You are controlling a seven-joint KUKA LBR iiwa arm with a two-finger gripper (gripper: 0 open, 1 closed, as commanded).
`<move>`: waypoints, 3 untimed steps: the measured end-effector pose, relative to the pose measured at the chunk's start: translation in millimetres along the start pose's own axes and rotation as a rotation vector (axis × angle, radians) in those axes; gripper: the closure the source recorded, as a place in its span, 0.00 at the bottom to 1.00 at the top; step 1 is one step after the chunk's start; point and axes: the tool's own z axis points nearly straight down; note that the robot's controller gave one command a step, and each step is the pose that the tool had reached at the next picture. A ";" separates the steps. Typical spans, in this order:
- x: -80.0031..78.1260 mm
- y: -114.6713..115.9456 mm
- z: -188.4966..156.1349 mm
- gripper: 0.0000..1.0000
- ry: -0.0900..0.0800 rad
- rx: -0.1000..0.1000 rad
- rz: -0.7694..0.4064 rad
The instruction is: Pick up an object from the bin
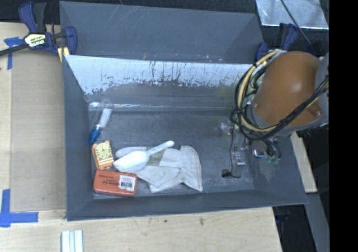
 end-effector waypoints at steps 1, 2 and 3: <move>-1.6 0.1 -4.5 0.00 -0.008 0.001 -0.001; -23.7 34.9 44.2 0.00 -0.016 0.001 0.008; -28.8 60.7 88.6 0.00 -0.003 -0.002 -0.002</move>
Offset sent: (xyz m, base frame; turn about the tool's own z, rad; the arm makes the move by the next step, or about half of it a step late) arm 0.0405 0.0741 -0.1011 0.0097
